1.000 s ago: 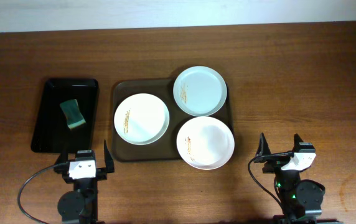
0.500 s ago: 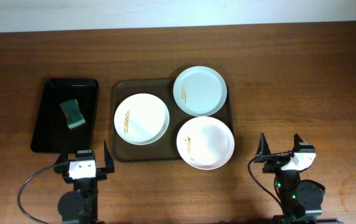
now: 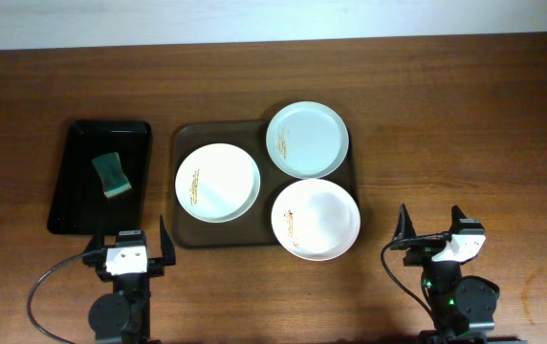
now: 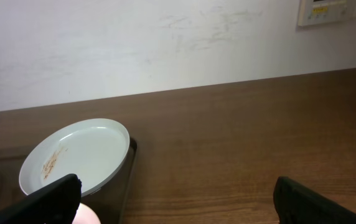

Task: Clean dirty plates on tray and stack at the side

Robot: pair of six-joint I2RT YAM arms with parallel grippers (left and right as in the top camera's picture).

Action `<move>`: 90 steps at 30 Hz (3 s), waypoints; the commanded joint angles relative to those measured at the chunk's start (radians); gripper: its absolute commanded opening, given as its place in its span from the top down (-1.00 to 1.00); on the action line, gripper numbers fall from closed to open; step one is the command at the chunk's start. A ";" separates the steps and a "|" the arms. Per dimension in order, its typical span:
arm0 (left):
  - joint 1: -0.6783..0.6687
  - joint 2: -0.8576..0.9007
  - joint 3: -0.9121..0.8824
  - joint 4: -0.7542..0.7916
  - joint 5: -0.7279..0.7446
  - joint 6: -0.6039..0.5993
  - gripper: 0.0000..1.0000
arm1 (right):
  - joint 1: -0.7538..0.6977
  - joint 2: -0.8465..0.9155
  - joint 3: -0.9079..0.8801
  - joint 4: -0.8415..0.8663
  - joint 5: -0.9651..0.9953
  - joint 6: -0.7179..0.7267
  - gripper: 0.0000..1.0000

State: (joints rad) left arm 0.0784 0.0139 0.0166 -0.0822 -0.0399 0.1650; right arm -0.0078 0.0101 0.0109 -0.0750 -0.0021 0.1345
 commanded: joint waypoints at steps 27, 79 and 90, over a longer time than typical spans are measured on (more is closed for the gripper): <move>-0.004 0.545 0.441 0.189 0.188 -0.047 -0.98 | -0.006 0.174 0.381 -0.099 -0.175 0.003 -0.97; 0.160 1.968 1.817 -0.985 0.204 -0.181 -0.68 | 0.661 2.270 1.727 -0.705 -0.157 0.562 0.75; 0.161 1.968 1.572 -0.925 0.008 -0.307 -0.08 | 0.660 2.271 1.727 -0.702 -0.145 0.562 0.92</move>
State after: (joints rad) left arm 0.2405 1.9800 1.6207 -1.0439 0.1188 -0.1150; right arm 0.6479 2.2612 1.7298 -0.7795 -0.1520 0.6991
